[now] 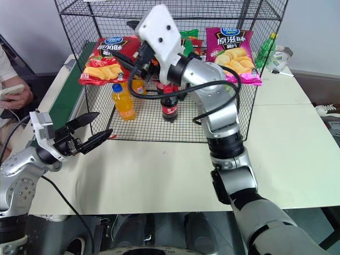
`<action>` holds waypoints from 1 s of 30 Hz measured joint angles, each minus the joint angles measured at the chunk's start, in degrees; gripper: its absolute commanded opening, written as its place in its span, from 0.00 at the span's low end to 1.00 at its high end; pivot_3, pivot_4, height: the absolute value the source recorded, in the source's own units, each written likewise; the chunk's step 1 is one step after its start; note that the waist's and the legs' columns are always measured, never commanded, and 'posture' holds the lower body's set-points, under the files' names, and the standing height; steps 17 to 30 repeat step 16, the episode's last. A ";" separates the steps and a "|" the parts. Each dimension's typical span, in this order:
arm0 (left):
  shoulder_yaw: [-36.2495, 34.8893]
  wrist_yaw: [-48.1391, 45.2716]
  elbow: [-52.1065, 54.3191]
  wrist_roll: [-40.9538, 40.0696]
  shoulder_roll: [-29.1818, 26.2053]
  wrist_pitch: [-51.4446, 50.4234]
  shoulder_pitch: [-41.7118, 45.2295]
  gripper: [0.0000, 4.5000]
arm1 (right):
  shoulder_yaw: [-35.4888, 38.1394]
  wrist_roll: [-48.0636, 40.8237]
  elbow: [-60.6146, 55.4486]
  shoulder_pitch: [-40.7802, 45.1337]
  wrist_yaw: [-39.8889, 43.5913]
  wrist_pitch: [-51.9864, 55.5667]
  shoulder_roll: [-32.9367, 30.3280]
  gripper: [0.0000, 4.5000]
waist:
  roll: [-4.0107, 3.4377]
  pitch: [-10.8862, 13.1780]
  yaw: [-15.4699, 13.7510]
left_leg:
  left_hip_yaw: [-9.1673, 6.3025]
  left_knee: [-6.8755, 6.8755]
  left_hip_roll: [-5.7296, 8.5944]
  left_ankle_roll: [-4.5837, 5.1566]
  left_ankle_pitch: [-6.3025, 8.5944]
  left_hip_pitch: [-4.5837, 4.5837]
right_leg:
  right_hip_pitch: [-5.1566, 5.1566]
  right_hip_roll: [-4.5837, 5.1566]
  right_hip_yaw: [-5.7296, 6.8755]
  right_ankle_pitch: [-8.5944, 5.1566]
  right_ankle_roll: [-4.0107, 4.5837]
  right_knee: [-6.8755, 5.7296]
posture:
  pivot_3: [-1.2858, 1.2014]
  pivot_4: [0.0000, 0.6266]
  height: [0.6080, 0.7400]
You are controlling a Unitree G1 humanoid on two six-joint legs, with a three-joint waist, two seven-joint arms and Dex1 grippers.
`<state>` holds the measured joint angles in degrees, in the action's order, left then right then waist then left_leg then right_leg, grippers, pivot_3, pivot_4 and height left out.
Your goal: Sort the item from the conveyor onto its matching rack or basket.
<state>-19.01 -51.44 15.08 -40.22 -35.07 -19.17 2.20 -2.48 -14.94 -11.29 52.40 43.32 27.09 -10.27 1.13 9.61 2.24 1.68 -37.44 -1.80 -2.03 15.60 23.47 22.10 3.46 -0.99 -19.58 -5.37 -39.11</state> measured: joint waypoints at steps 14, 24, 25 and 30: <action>-5.43 5.95 0.20 -3.18 -6.24 -11.94 -3.02 1.00 | 17.30 -20.36 -16.68 -44.85 18.70 7.98 -29.31 0.79 | -0.04 0.03 0.22 | -0.06 0.08 -0.03 0.05 0.03 -0.27 | -0.33 -0.16 -0.03 -0.01 0.00 0.13 | 0.52 0.24 0.99; -6.41 4.92 -1.81 -2.07 -7.38 -10.45 -2.48 1.00 | 19.83 -20.29 -15.46 -48.61 20.06 5.67 -30.63 0.79 | -0.03 0.03 -0.02 | -0.06 0.12 -0.02 0.05 0.03 -0.74 | -0.80 -0.16 -0.02 -0.02 0.02 0.24 | 0.52 0.24 0.99; -6.41 4.92 -1.81 -2.07 -7.38 -10.45 -2.48 1.00 | 19.83 -20.29 -15.46 -48.61 20.06 5.67 -30.63 0.79 | -0.03 0.03 -0.02 | -0.06 0.12 -0.02 0.05 0.03 -0.74 | -0.80 -0.16 -0.02 -0.02 0.02 0.24 | 0.52 0.24 0.99; -6.41 4.92 -1.81 -2.07 -7.38 -10.45 -2.48 1.00 | 19.83 -20.29 -15.46 -48.61 20.06 5.67 -30.63 0.79 | -0.03 0.03 -0.02 | -0.06 0.12 -0.02 0.05 0.03 -0.74 | -0.80 -0.16 -0.02 -0.02 0.02 0.24 | 0.52 0.24 0.99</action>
